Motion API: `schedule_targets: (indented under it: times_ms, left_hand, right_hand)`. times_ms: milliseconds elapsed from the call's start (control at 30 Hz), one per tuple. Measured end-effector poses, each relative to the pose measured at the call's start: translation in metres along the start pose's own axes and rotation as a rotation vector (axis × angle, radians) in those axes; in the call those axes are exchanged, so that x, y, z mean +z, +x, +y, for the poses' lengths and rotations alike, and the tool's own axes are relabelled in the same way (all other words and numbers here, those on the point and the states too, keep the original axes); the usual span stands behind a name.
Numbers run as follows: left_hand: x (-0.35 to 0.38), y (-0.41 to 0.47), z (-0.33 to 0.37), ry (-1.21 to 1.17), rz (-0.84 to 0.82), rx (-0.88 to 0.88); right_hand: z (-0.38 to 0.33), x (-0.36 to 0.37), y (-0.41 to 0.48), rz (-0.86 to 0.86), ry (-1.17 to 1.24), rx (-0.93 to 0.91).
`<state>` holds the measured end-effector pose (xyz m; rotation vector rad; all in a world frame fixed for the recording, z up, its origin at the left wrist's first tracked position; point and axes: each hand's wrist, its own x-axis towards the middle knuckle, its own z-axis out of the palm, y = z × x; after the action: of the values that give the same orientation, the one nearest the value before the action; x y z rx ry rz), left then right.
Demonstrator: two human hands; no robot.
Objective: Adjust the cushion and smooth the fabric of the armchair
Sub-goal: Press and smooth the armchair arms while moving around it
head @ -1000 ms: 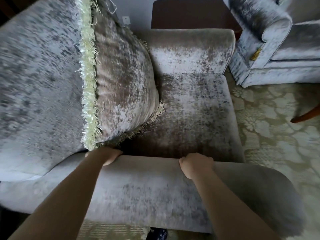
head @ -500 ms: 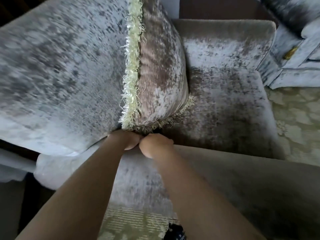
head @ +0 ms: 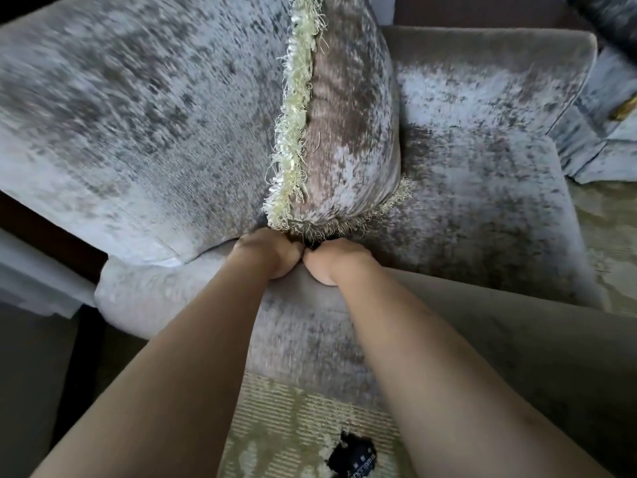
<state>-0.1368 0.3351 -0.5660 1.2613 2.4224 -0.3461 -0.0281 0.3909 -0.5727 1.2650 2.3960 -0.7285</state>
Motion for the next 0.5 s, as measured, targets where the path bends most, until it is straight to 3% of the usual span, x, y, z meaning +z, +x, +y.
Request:
schedule_targets:
  times_ms: [400,500]
  left_hand:
    - [0.033,-0.057,-0.001,0.130,-0.150,-0.104]
    - [0.035,-0.054,0.010,0.168,-0.198,-0.125]
  right_hand:
    - [0.012,0.024,-0.062,-0.172,0.021,-0.121]
    - [0.038,0.021,-0.070,-0.132,0.078,-0.161]
